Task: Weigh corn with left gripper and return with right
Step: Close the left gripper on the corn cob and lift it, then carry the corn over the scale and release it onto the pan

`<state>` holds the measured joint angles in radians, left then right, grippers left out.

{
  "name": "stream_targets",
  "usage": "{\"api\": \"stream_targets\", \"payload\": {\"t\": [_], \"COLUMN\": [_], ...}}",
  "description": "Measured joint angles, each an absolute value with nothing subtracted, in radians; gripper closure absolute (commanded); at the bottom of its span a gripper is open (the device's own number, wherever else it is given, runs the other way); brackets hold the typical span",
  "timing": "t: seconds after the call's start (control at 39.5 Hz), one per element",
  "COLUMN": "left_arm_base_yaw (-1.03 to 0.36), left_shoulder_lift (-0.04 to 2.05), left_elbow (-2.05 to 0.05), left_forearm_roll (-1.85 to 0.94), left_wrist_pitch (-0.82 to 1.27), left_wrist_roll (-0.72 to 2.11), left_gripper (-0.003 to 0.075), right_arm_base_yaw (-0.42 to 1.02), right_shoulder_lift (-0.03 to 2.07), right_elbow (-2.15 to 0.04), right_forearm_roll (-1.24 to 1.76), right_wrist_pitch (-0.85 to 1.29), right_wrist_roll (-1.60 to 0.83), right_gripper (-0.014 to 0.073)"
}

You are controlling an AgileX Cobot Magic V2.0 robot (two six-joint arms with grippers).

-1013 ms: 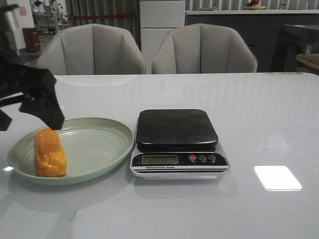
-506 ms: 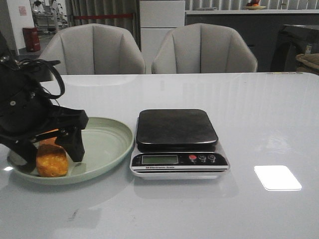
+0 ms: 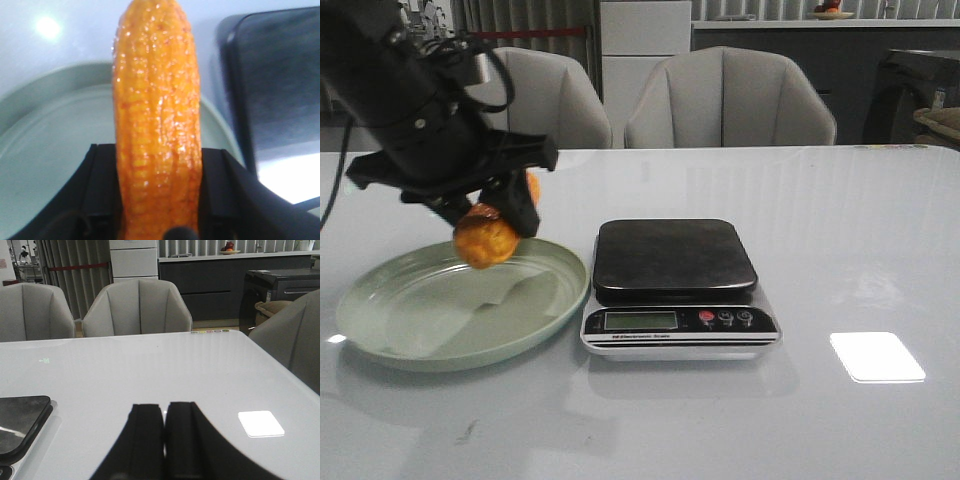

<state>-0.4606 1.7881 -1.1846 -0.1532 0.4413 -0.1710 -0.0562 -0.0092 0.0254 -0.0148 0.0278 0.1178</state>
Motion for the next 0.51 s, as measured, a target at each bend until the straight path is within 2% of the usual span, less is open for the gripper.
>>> {"api": "stream_targets", "payload": {"t": [0.38,0.43,0.51], "left_arm_base_yaw": [-0.631,-0.646,-0.664], "left_shoulder_lift": [1.894,1.918,1.953], "left_elbow": [-1.349,-1.37,-1.4], "left_forearm_roll": [-0.241,-0.25,-0.257], "left_wrist_pitch": [0.437,0.437,0.435], "left_wrist_roll": [-0.172,-0.172,-0.173], "left_gripper": [0.059,0.0574,0.0494], "right_arm_base_yaw": [-0.056,-0.056,-0.056], "right_shoulder_lift": [-0.009,-0.009,-0.009], "right_elbow": [0.025,0.025,0.025], "right_forearm_roll": [-0.015,-0.015,-0.015], "right_wrist_pitch": [0.028,0.028,0.028], "right_wrist_roll": [0.118,0.118,0.118], "right_gripper": [0.0427,0.0427,0.0427]}}
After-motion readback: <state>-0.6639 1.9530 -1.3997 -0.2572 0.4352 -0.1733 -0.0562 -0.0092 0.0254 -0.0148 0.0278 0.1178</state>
